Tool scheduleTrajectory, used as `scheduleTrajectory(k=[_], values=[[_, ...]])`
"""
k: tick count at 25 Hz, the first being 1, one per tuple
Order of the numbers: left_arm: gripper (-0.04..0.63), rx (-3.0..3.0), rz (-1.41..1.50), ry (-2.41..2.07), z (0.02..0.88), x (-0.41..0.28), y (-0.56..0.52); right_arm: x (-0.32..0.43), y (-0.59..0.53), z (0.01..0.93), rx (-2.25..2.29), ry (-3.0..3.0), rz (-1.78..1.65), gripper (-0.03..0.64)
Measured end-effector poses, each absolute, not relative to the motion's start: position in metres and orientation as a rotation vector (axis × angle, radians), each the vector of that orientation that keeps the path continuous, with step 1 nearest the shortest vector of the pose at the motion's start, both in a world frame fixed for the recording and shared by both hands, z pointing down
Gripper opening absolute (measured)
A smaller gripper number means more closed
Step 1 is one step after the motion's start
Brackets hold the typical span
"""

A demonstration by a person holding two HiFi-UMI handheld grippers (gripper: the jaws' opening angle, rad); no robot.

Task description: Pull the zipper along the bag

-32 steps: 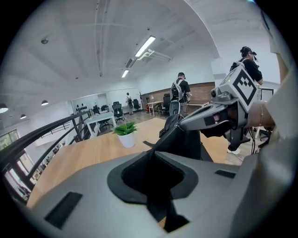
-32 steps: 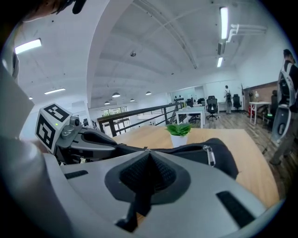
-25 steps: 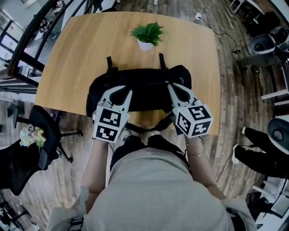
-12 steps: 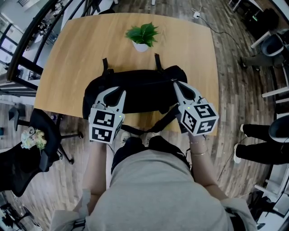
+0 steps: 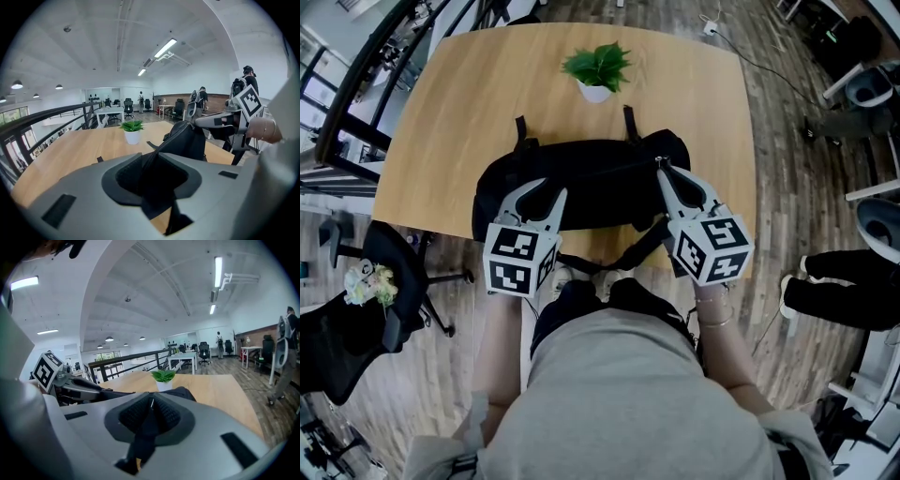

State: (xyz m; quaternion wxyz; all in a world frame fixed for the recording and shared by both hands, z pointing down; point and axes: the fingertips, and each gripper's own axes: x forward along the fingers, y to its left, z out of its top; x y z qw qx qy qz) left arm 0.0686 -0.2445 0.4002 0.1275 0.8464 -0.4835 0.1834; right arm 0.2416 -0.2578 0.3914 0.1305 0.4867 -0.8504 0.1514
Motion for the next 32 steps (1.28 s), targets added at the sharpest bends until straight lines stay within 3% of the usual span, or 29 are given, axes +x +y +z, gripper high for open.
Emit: scheduleTrajectory(k=[8, 12, 19, 32], values=[[0.118, 2.407, 0.301, -1.343, 0.38, 0.069, -0.229, 0.2, -0.226, 0.384, 1.296, -2.537, 0.484, 0.055], [0.09, 2.373, 0.228, -1.301, 0.381, 0.065, -0.22, 0.172, -0.212, 0.379, 1.197, -2.595, 0.485, 0.008], [0.032, 2.374, 0.247, -1.326, 0.381, 0.057, -0.213, 0.144, -0.2, 0.38, 1.131, -2.61, 0.466, 0.008], [0.021, 2.357, 0.319, -1.266, 0.394, 0.057, -0.206, 0.123, -0.195, 0.386, 1.142, -2.565, 0.448, 0.006]])
